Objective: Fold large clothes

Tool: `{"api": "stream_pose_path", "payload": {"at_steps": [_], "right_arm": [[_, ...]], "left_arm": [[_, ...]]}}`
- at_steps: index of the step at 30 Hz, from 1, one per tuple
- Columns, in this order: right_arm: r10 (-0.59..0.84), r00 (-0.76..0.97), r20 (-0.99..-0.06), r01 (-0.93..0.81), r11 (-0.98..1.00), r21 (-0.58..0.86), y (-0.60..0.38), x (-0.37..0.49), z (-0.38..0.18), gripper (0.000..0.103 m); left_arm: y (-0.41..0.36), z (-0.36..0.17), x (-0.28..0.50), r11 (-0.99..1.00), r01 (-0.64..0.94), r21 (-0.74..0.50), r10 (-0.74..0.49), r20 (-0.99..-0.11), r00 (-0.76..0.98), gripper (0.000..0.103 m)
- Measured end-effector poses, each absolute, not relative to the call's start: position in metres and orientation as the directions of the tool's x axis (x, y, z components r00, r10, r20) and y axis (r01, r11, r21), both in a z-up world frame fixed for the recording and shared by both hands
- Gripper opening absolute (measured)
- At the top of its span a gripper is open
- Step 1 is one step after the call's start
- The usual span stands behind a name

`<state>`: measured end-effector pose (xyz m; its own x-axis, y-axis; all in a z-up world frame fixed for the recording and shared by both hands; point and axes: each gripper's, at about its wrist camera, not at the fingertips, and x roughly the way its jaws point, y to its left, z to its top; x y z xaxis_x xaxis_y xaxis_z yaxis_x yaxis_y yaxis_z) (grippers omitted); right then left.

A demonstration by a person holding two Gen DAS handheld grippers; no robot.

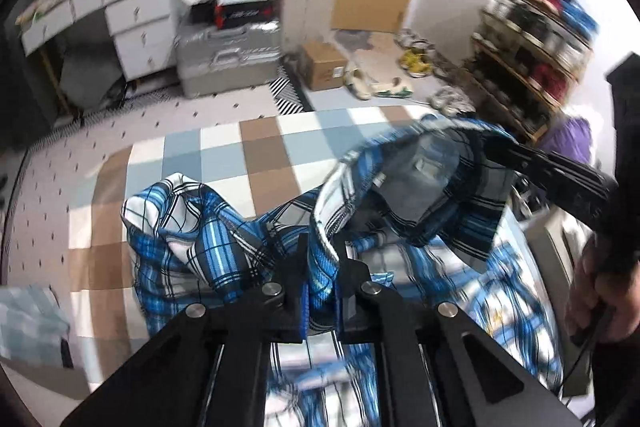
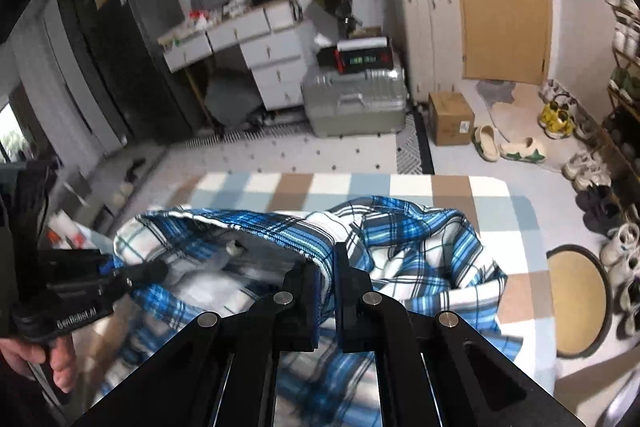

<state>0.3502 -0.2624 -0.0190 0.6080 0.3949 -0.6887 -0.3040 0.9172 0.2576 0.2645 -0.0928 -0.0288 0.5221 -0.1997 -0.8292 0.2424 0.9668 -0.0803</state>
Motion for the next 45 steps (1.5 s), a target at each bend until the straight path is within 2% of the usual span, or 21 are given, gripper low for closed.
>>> {"api": "stream_pose_path", "payload": {"at_steps": [5, 10, 13, 17, 21, 23, 24, 25, 27, 30, 33, 36, 38, 40, 42, 45], "right_arm": [[0.472, 0.659, -0.586, -0.278, 0.876, 0.394, -0.275, 0.274, -0.012, 0.005], [0.471, 0.704, -0.531, -0.17, 0.838, 0.518, -0.295, 0.194, -0.045, 0.005], [0.487, 0.665, -0.566, -0.094, 0.807, 0.583, -0.302, 0.171, -0.077, 0.006], [0.447, 0.588, -0.674, -0.039, 0.848, 0.529, -0.294, 0.156, -0.113, 0.009], [0.493, 0.518, -0.699, -0.033, 0.828, 0.56, -0.302, 0.156, -0.122, 0.013], [0.503, 0.508, -0.699, -0.058, 0.83, 0.555, -0.307, 0.158, -0.115, 0.026], [0.51, 0.519, -0.686, -0.074, 0.826, 0.558, -0.311, 0.157, -0.109, 0.04], [0.514, 0.539, -0.668, -0.092, 0.824, 0.56, -0.316, 0.157, -0.102, 0.051], [0.506, 0.577, -0.64, -0.113, 0.826, 0.551, -0.325, 0.165, -0.086, 0.058], [0.504, 0.623, -0.598, -0.11, 0.813, 0.571, -0.336, 0.189, -0.066, 0.075], [0.497, 0.615, -0.611, -0.072, 0.808, 0.585, -0.334, 0.228, -0.063, 0.078], [0.444, 0.529, -0.723, -0.014, 0.856, 0.516, -0.324, 0.274, -0.078, 0.076], [0.386, 0.482, -0.787, 0.016, 0.894, 0.448, -0.315, 0.298, -0.09, 0.064], [0.329, 0.45, -0.83, 0.047, 0.92, 0.39, -0.31, 0.308, -0.098, 0.028], [0.341, 0.443, -0.829, 0.066, 0.91, 0.409, -0.31, 0.312, -0.101, 0.005], [0.451, 0.527, -0.72, -0.012, 0.851, 0.524, -0.314, 0.3, -0.082, 0.005]], "left_arm": [[-0.095, -0.05, 0.207, 0.948, 0.32, -0.008, -0.192, -0.813, 0.55, 0.004], [-0.088, -0.078, 0.165, 0.938, 0.339, -0.08, -0.257, -0.815, 0.519, 0.004], [-0.087, -0.093, 0.15, 0.943, 0.325, -0.074, -0.24, -0.827, 0.508, 0.004], [-0.085, -0.111, 0.14, 0.951, 0.3, -0.074, -0.224, -0.834, 0.505, 0.004], [-0.083, -0.117, 0.136, 0.954, 0.297, -0.047, -0.206, -0.821, 0.532, 0.004], [-0.085, -0.115, 0.129, 0.954, 0.298, -0.035, -0.199, -0.819, 0.539, 0.004], [-0.082, -0.117, 0.132, 0.953, 0.3, -0.054, -0.213, -0.821, 0.53, 0.005], [-0.079, -0.119, 0.135, 0.952, 0.299, -0.067, -0.223, -0.822, 0.524, 0.005], [-0.074, -0.119, 0.139, 0.949, 0.297, -0.103, -0.249, -0.823, 0.51, 0.005], [-0.069, -0.117, 0.146, 0.946, 0.288, -0.147, -0.279, -0.823, 0.495, 0.005], [-0.075, -0.113, 0.15, 0.952, 0.287, -0.101, -0.244, -0.818, 0.521, 0.005], [-0.083, -0.111, 0.145, 0.954, 0.299, -0.024, -0.195, -0.807, 0.558, 0.005], [-0.087, -0.107, 0.144, 0.953, 0.303, 0.011, -0.175, -0.797, 0.578, 0.005], [-0.09, -0.106, 0.142, 0.951, 0.306, 0.043, -0.156, -0.787, 0.597, 0.005], [-0.093, -0.102, 0.141, 0.95, 0.306, 0.068, -0.142, -0.776, 0.614, 0.005], [-0.09, -0.101, 0.141, 0.954, 0.293, 0.058, -0.141, -0.779, 0.611, 0.005]]}}
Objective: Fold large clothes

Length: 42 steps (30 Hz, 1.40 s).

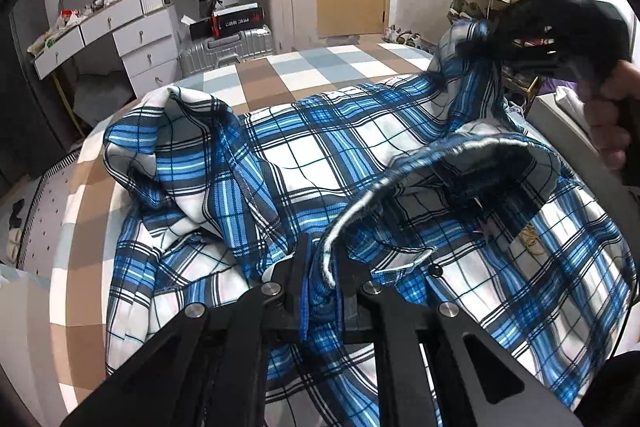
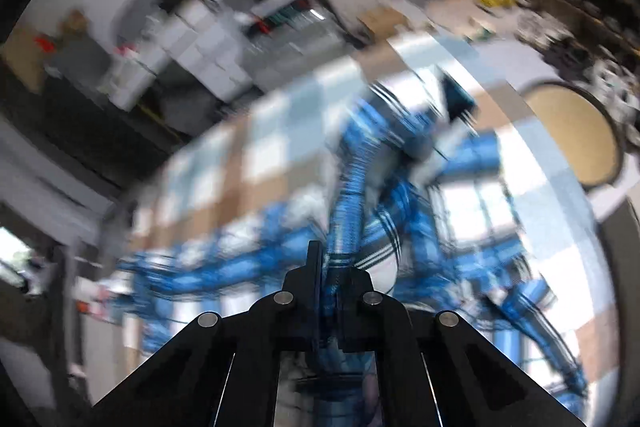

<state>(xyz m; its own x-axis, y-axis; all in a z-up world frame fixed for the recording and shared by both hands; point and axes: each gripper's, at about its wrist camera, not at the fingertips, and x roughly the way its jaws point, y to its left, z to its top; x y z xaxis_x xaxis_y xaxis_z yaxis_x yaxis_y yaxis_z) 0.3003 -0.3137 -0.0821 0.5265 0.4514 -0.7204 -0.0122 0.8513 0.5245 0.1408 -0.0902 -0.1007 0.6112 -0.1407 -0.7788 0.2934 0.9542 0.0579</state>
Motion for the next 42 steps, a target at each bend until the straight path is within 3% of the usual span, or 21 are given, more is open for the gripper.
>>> {"api": "stream_pose_path", "payload": {"at_steps": [4, 7, 12, 14, 16, 17, 21, 23, 27, 32, 37, 38, 39, 40, 42], "right_arm": [[0.666, 0.61, -0.429, -0.083, 0.592, 0.801, -0.349, 0.266, -0.079, 0.005], [0.696, 0.654, -0.297, -0.051, 0.433, 0.9, -0.379, 0.243, -0.112, 0.005], [0.603, 0.615, -0.507, 0.163, 0.532, 0.831, -0.404, 0.222, -0.18, 0.008], [0.536, 0.584, -0.609, 0.143, 0.671, 0.727, -0.398, 0.218, -0.174, 0.01], [0.454, 0.575, -0.681, 0.11, 0.782, 0.613, -0.385, 0.216, -0.159, 0.021], [0.392, 0.574, -0.719, 0.083, 0.845, 0.528, -0.377, 0.215, -0.147, 0.021], [0.243, 0.556, -0.795, 0.031, 0.949, 0.312, -0.36, 0.211, -0.122, 0.024], [0.198, 0.55, -0.812, 0.031, 0.966, 0.257, -0.362, 0.213, -0.112, 0.026], [0.196, 0.639, -0.744, -0.001, 0.967, 0.254, -0.37, 0.213, -0.076, 0.027], [0.187, 0.71, -0.679, -0.071, 0.978, 0.195, -0.346, 0.233, -0.036, 0.04], [0.151, 0.636, -0.757, -0.118, 0.988, 0.097, -0.302, 0.286, -0.055, 0.04], [0.138, 0.594, -0.792, -0.132, 0.988, 0.074, -0.297, 0.3, -0.072, 0.039], [0.117, 0.563, -0.818, -0.139, 0.989, 0.046, -0.297, 0.306, -0.085, 0.031], [0.057, 0.507, -0.86, -0.119, 0.993, -0.004, -0.301, 0.312, -0.107, 0.015], [0.026, 0.435, -0.9, -0.067, 0.998, -0.003, -0.319, 0.313, -0.134, 0.001]], "left_arm": [[-0.084, -0.099, 0.142, 0.96, 0.277, 0.044, -0.142, -0.775, 0.616, 0.005], [-0.083, -0.1, 0.14, 0.962, 0.27, 0.038, -0.143, -0.772, 0.619, 0.005], [-0.092, -0.104, 0.133, 0.946, 0.311, 0.087, -0.136, -0.766, 0.628, 0.008], [-0.095, -0.105, 0.129, 0.938, 0.318, 0.135, -0.11, -0.756, 0.645, 0.008], [-0.094, -0.106, 0.131, 0.933, 0.324, 0.154, -0.102, -0.751, 0.652, 0.008], [-0.093, -0.105, 0.131, 0.934, 0.323, 0.155, -0.102, -0.751, 0.653, 0.008], [-0.089, -0.106, 0.131, 0.938, 0.319, 0.14, -0.106, -0.758, 0.644, 0.008], [-0.091, -0.107, 0.128, 0.936, 0.321, 0.143, -0.104, -0.759, 0.643, 0.008], [-0.092, -0.106, 0.127, 0.934, 0.323, 0.151, -0.101, -0.756, 0.647, 0.008], [-0.096, -0.109, 0.125, 0.926, 0.33, 0.184, -0.082, -0.754, 0.651, 0.008], [-0.096, -0.112, 0.125, 0.92, 0.367, 0.139, -0.127, -0.78, 0.613, 0.008], [-0.093, -0.11, 0.125, 0.911, 0.402, 0.09, -0.179, -0.792, 0.584, 0.008], [-0.088, -0.104, 0.125, 0.897, 0.441, 0.017, -0.256, -0.795, 0.55, 0.009], [-0.081, -0.096, 0.122, 0.876, 0.48, -0.056, -0.334, -0.789, 0.517, 0.015], [-0.068, -0.078, 0.113, 0.848, 0.517, -0.118, -0.407, -0.769, 0.493, 0.027]]}}
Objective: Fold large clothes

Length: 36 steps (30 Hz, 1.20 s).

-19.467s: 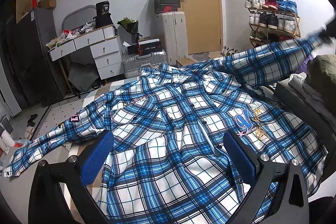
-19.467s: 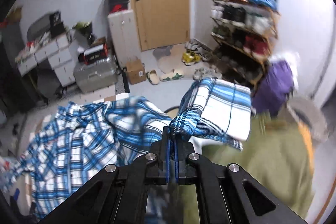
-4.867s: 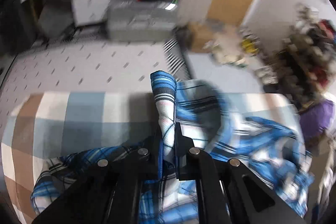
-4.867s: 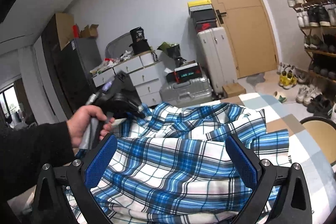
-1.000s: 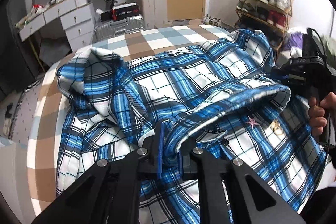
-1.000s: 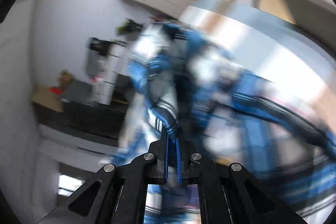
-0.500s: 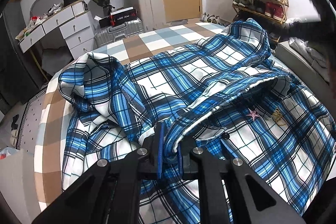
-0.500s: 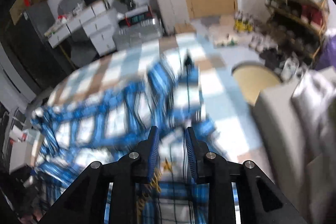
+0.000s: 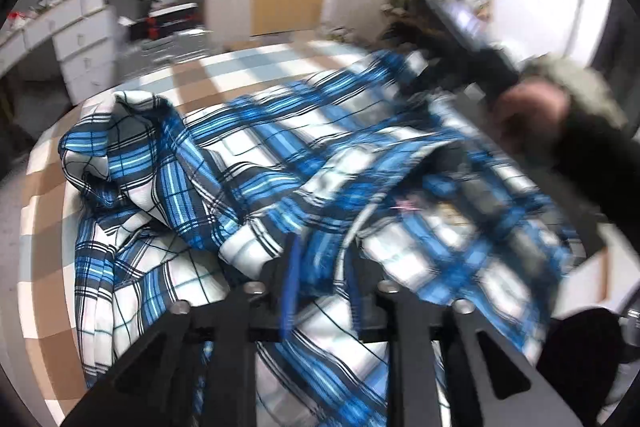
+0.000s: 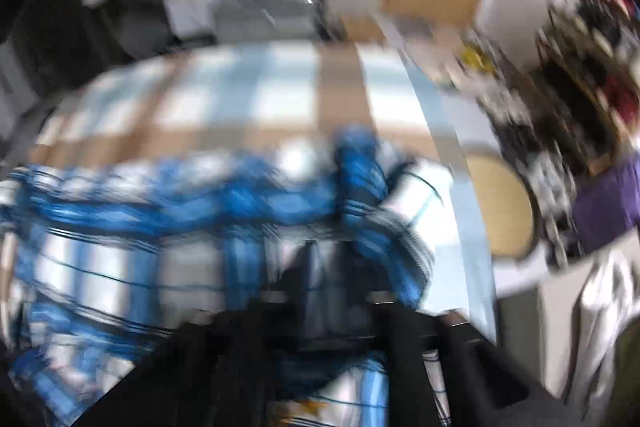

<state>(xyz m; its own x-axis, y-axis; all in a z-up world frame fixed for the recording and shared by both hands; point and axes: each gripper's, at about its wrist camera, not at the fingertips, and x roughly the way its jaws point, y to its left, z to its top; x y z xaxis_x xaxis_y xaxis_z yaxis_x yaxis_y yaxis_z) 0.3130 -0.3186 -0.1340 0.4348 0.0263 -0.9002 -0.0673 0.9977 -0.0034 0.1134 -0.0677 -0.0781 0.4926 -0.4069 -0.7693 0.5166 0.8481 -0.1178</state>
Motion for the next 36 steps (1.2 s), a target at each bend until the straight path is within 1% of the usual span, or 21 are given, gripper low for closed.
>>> {"api": "stream_pose_path", "payload": {"at_steps": [1, 3, 5, 7, 9, 13, 15, 16, 17, 18, 20, 22, 23, 24, 25, 29, 30, 32, 34, 35, 36], "right_arm": [[0.067, 0.415, -0.907, -0.037, 0.998, 0.056, -0.331, 0.309, -0.144, 0.001], [0.132, 0.41, -0.903, -0.007, 0.99, 0.142, -0.348, 0.297, -0.153, 0.001], [0.173, 0.411, -0.895, -0.018, 0.983, 0.182, -0.356, 0.283, -0.158, 0.001], [0.18, 0.403, -0.897, -0.054, 0.983, 0.173, -0.355, 0.272, -0.158, 0.001], [0.18, 0.396, -0.901, -0.077, 0.984, 0.163, -0.352, 0.264, -0.159, 0.003], [0.176, 0.405, -0.897, -0.08, 0.984, 0.157, -0.347, 0.26, -0.158, 0.004], [0.182, 0.403, -0.897, -0.081, 0.983, 0.163, -0.348, 0.26, -0.157, 0.005], [0.185, 0.4, -0.897, -0.084, 0.983, 0.165, -0.348, 0.259, -0.157, 0.005], [0.19, 0.4, -0.896, -0.087, 0.982, 0.169, -0.348, 0.258, -0.157, 0.005], [0.195, 0.401, -0.895, -0.088, 0.981, 0.174, -0.349, 0.258, -0.158, 0.005], [0.202, 0.401, -0.894, -0.096, 0.979, 0.179, -0.35, 0.259, -0.159, 0.006], [0.207, 0.4, -0.893, -0.107, 0.978, 0.179, -0.35, 0.26, -0.159, 0.005], [0.21, 0.4, -0.892, -0.108, 0.978, 0.181, -0.35, 0.259, -0.159, 0.005], [0.212, 0.4, -0.892, -0.108, 0.977, 0.184, -0.351, 0.259, -0.16, 0.005], [0.214, 0.399, -0.891, -0.107, 0.977, 0.186, -0.351, 0.258, -0.16, 0.006], [0.2, 0.379, -0.903, -0.123, 0.979, 0.165, -0.349, 0.262, -0.157, 0.006], [0.198, 0.373, -0.907, -0.138, 0.978, 0.157, -0.345, 0.266, -0.152, 0.009], [0.2, 0.381, -0.903, -0.155, 0.976, 0.15, -0.338, 0.272, -0.137, 0.009], [0.238, 0.429, -0.871, -0.193, 0.966, 0.169, -0.326, 0.275, -0.11, 0.011], [0.251, 0.462, -0.851, -0.217, 0.962, 0.165, -0.317, 0.275, -0.095, 0.016], [0.259, 0.486, -0.835, -0.237, 0.958, 0.159, -0.309, 0.274, -0.085, 0.031]], "left_arm": [[-0.06, -0.068, 0.109, 0.848, 0.515, -0.124, -0.418, -0.753, 0.508, 0.047], [-0.04, -0.045, 0.102, 0.86, 0.484, -0.161, -0.445, -0.7, 0.559, 0.074], [-0.024, -0.024, 0.104, 0.867, 0.459, -0.193, -0.465, -0.643, 0.608, 0.076], [-0.011, -0.001, 0.127, 0.916, 0.366, -0.162, -0.38, -0.636, 0.671, 0.078], [-0.005, 0.011, 0.161, 0.952, 0.279, -0.123, -0.288, -0.667, 0.687, 0.08], [-0.009, 0.005, 0.223, 0.984, 0.177, 0.023, -0.103, -0.737, 0.668, 0.08], [-0.018, -0.009, 0.245, 0.969, 0.234, 0.076, -0.084, -0.792, 0.604, 0.08], [-0.018, -0.019, 0.251, 0.957, 0.29, 0.027, -0.138, -0.834, 0.534, 0.08], [-0.014, -0.032, 0.254, 0.935, 0.346, -0.072, -0.23, -0.869, 0.439, 0.08], [-0.012, -0.041, 0.259, 0.932, 0.346, -0.112, -0.254, -0.882, 0.398, 0.08], [-0.005, -0.054, 0.265, 0.941, 0.316, -0.122, -0.241, -0.896, 0.374, 0.08], [0.0, -0.069, 0.268, 0.944, 0.292, -0.153, -0.247, -0.913, 0.323, 0.07], [0.005, -0.078, 0.268, 0.942, 0.285, -0.178, -0.26, -0.923, 0.285, 0.053], [0.011, -0.091, 0.264, 0.949, 0.274, -0.159, -0.229, -0.942, 0.245, 0.038], [0.015, -0.1, 0.258, 0.952, 0.274, -0.133, -0.197, -0.955, 0.221, 0.035], [0.036, -0.128, 0.236, 0.958, 0.283, -0.05, -0.094, -0.985, 0.144, 0.035], [0.041, -0.125, 0.233, 0.958, 0.28, -0.058, -0.102, -0.984, 0.146, 0.035], [0.052, -0.102, 0.227, 0.962, 0.256, -0.098, -0.147, -0.972, 0.182, 0.035], [0.056, -0.073, 0.22, 0.951, 0.277, -0.135, -0.202, -0.952, 0.229, 0.035], [0.056, -0.05, 0.216, 0.947, 0.298, -0.122, -0.211, -0.935, 0.287, 0.035], [0.055, -0.032, 0.213, 0.95, 0.298, -0.092, -0.199, -0.914, 0.353, 0.038]]}}
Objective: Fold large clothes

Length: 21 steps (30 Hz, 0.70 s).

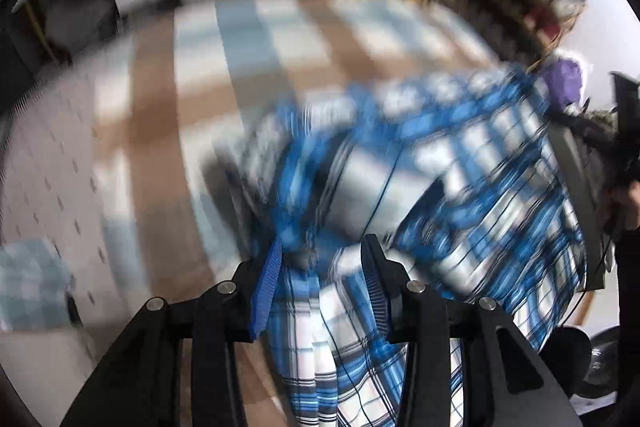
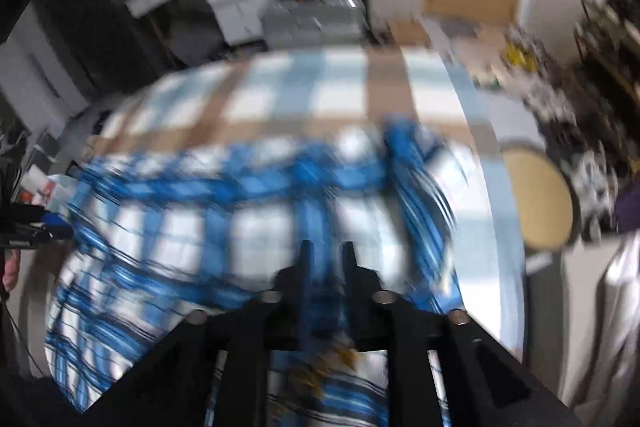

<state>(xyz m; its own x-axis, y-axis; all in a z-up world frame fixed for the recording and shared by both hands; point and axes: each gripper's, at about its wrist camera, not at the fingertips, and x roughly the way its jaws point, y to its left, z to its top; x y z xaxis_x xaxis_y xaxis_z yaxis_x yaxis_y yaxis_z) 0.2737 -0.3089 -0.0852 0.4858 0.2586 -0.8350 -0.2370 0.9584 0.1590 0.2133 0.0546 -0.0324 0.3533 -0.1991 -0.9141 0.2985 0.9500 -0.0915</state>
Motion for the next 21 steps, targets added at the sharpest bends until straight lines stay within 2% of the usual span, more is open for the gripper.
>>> {"api": "stream_pose_path", "payload": {"at_steps": [1, 2, 3, 5, 6, 10, 12, 14, 15, 17, 19, 21], "right_arm": [[0.276, 0.5, -0.821, -0.266, 0.951, 0.157, -0.299, 0.273, -0.078, 0.048], [0.297, 0.5, -0.813, -0.3, 0.941, 0.159, -0.288, 0.272, -0.075, 0.053], [0.308, 0.492, -0.814, -0.324, 0.933, 0.157, -0.278, 0.271, -0.076, 0.052], [0.338, 0.447, -0.828, -0.347, 0.919, 0.187, -0.265, 0.269, -0.086, 0.052], [0.362, 0.433, -0.825, -0.351, 0.911, 0.216, -0.264, 0.266, -0.089, 0.052], [0.483, 0.398, -0.78, -0.374, 0.862, 0.343, -0.269, 0.241, -0.096, 0.052], [0.526, 0.37, -0.766, -0.42, 0.83, 0.367, -0.271, 0.227, -0.098, 0.052], [0.537, 0.382, -0.752, -0.493, 0.807, 0.325, -0.272, 0.209, -0.097, 0.052], [0.547, 0.377, -0.747, -0.549, 0.782, 0.295, -0.272, 0.202, -0.095, 0.053], [0.529, 0.373, -0.762, -0.604, 0.762, 0.233, -0.27, 0.195, -0.094, 0.053], [0.495, 0.367, -0.787, -0.613, 0.765, 0.196, -0.265, 0.196, -0.1, 0.053], [0.425, 0.362, -0.83, -0.617, 0.776, 0.129, -0.253, 0.201, -0.112, 0.052]], "left_arm": [[0.052, -0.023, 0.213, 0.956, 0.289, -0.057, -0.176, -0.897, 0.405, 0.059], [0.044, -0.011, 0.21, 0.964, 0.265, 0.016, -0.118, -0.869, 0.481, 0.076], [0.036, -0.008, 0.206, 0.964, 0.26, 0.053, -0.096, -0.845, 0.527, 0.095], [0.02, -0.013, 0.204, 0.94, 0.332, 0.074, -0.13, -0.825, 0.551, 0.095], [0.002, -0.022, 0.199, 0.909, 0.398, 0.123, -0.127, -0.828, 0.546, 0.095], [-0.023, -0.06, 0.196, 0.77, 0.522, 0.367, 0.0, -0.818, 0.575, 0.095], [-0.015, -0.073, 0.199, 0.699, 0.576, 0.424, 0.045, -0.83, 0.557, 0.095], [-0.002, -0.076, 0.212, 0.684, 0.571, 0.455, 0.102, -0.834, 0.542, 0.094], [0.006, -0.081, 0.217, 0.677, 0.571, 0.464, 0.123, -0.837, 0.533, 0.09], [0.02, -0.084, 0.224, 0.688, 0.566, 0.455, 0.131, -0.844, 0.52, 0.065], [0.023, -0.081, 0.226, 0.694, 0.563, 0.45, 0.132, -0.847, 0.514, 0.028], [0.029, -0.084, 0.229, 0.703, 0.553, 0.448, 0.141, -0.849, 0.509, 0.009]]}}
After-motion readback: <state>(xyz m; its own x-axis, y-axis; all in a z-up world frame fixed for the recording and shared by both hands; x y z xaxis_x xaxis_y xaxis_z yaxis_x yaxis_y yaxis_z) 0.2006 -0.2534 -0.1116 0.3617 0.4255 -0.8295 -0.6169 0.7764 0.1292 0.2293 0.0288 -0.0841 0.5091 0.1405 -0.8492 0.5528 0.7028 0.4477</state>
